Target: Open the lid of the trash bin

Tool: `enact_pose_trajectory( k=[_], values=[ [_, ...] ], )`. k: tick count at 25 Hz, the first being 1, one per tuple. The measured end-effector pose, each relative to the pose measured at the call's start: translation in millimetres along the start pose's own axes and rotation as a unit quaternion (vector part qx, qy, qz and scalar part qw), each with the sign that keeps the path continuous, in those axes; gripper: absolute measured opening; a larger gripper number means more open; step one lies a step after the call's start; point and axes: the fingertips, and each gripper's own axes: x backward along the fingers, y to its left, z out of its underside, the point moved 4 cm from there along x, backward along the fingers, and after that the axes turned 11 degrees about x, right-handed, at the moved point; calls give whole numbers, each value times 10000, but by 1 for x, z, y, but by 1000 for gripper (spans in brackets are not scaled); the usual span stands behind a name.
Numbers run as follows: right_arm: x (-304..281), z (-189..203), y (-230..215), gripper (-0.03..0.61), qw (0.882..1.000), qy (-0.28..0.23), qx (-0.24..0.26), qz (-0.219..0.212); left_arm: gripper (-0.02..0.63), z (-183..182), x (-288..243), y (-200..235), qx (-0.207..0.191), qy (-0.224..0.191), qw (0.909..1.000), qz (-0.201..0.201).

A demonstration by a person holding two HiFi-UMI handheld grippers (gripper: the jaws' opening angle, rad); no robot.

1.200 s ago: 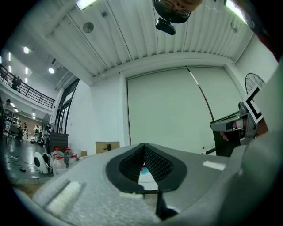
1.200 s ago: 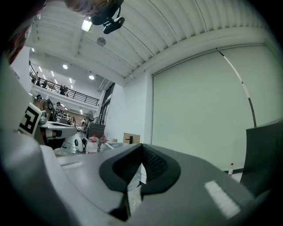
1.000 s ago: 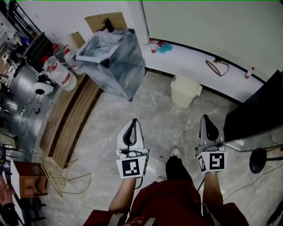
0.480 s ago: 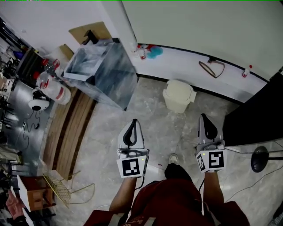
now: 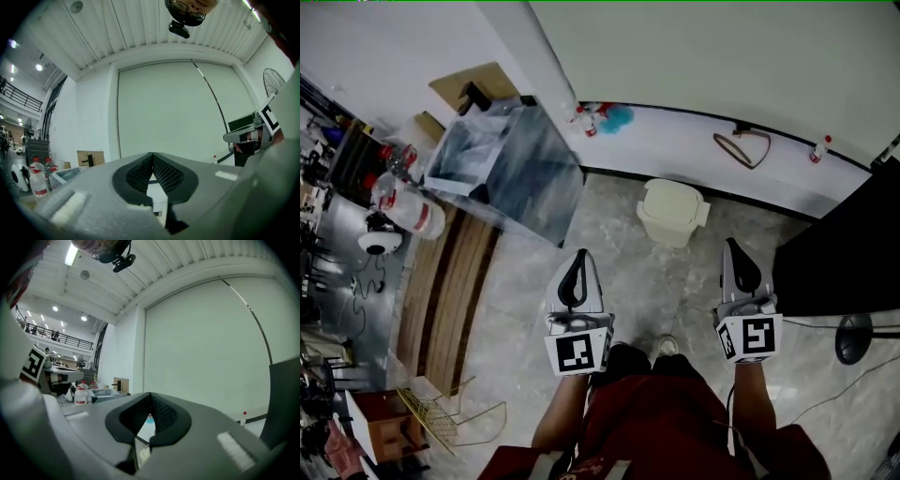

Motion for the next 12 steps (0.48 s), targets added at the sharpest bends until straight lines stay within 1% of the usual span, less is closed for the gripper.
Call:
enact_pose_trajectory(
  k=[2, 6, 8, 12],
  values=[
    [-8, 4, 0, 2, 10000, 40, 6, -6, 5, 2, -11, 2, 31, -61, 10000, 70],
    [-31, 12, 4, 2, 9999, 131, -25, 17, 5, 11, -33, 15, 96, -27, 9998, 171],
    [-45, 15, 8, 2, 9998, 180, -101, 69, 5, 14, -46, 26, 145, -47, 9996, 232],
    [-80, 14, 21, 2, 9996, 236, 21, 167, 5, 22, -76, 56, 172, 18, 9993, 323]
  ],
)
